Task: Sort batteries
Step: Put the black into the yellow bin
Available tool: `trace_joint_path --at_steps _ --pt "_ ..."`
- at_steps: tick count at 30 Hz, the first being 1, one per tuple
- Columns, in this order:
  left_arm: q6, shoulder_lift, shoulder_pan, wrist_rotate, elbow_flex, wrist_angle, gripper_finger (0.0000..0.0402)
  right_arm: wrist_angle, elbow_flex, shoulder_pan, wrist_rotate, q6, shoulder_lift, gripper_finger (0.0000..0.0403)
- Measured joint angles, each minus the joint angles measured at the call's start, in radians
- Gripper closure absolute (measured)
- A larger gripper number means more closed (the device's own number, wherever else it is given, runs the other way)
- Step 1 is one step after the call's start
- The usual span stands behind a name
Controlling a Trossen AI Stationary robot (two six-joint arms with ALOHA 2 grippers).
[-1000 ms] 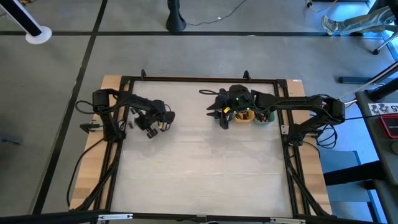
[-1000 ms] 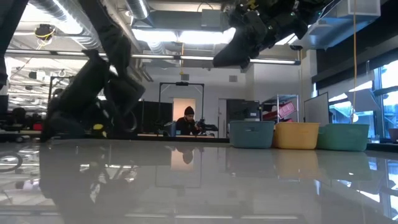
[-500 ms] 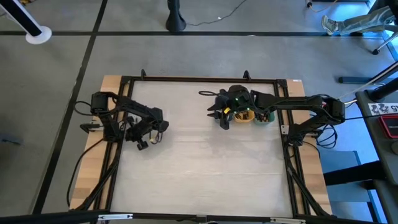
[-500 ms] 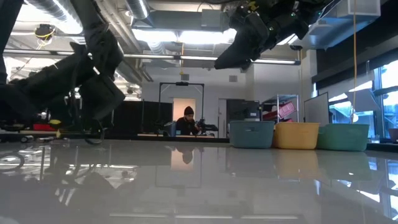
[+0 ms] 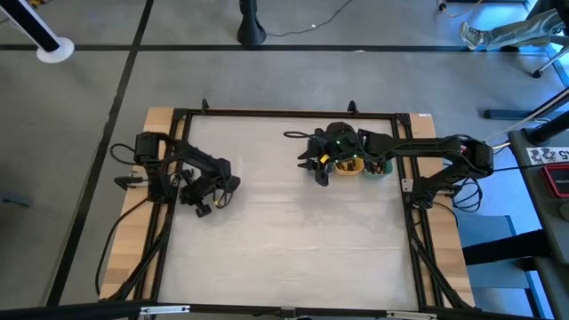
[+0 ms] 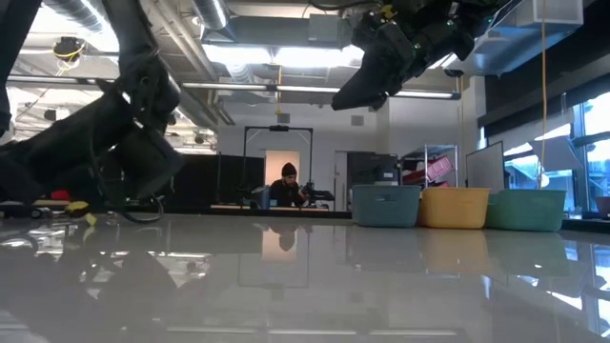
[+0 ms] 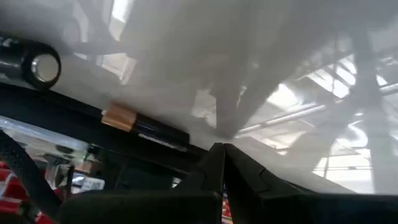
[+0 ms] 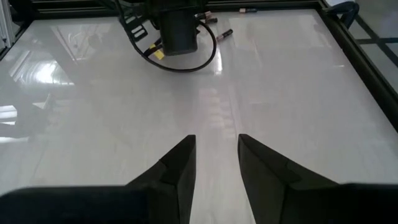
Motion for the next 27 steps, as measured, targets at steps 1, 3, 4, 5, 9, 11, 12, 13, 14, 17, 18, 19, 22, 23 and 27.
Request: trace_joint_path --at_steps 1,3,4,5,9,11,12,13,14,17,18,19,22,23,27 --pt "-0.001 0.000 0.004 -0.010 -0.012 0.006 0.0401 0.000 0.000 0.000 0.000 0.000 0.000 0.0281" --pt "0.000 0.000 0.016 -0.018 -0.036 0.010 0.0401 0.000 0.000 0.000 0.000 0.000 0.000 0.0281" --pt "-0.001 0.000 0.023 -0.022 -0.047 0.017 0.0401 0.000 0.000 0.000 0.000 0.000 0.000 0.0281" --pt "-0.002 0.000 0.031 -0.022 -0.055 0.025 0.0401 0.001 0.000 0.000 0.000 0.000 0.000 0.0281" --pt "-0.015 0.000 0.066 -0.061 -0.064 0.037 0.0401 0.006 0.000 0.000 0.000 0.000 0.000 0.0281" --pt "-0.021 0.000 0.075 -0.134 -0.057 0.031 0.0401 0.011 0.000 0.000 0.000 0.000 0.000 0.0281" --pt "-0.024 0.000 0.080 -0.163 -0.050 0.031 0.0401 0.014 0.000 0.000 0.000 0.000 0.000 0.0281" --pt "-0.030 0.000 0.083 -0.190 -0.042 0.029 0.0401 0.017 0.000 0.000 0.000 0.000 0.000 0.0281" --pt "-0.038 0.001 0.085 -0.218 -0.033 0.027 0.0401 0.017 0.000 0.000 0.000 0.000 0.000 0.0281" --pt "-0.061 0.001 0.088 -0.300 -0.002 0.026 0.0401 0.017 0.000 0.000 0.000 0.001 0.000 0.0281" --pt "-0.062 0.001 0.088 -0.327 0.009 0.026 0.0401 0.018 0.000 0.000 0.000 0.005 0.000 0.0281" --pt "-0.062 0.001 0.088 -0.354 0.021 0.028 0.0401 0.018 0.000 0.000 0.000 0.008 0.000 0.0281" --pt "-0.054 0.001 0.087 -0.432 0.060 0.035 0.0401 0.018 0.000 0.000 0.000 0.011 0.000 0.0281" --pt "-0.044 0.001 0.086 -0.446 0.076 0.039 0.0401 0.018 0.000 0.000 0.000 0.016 0.000 0.0281" --pt "-0.031 -0.035 0.065 -0.460 0.158 0.064 0.0401 0.018 0.000 0.000 0.000 0.028 0.000 0.0281"
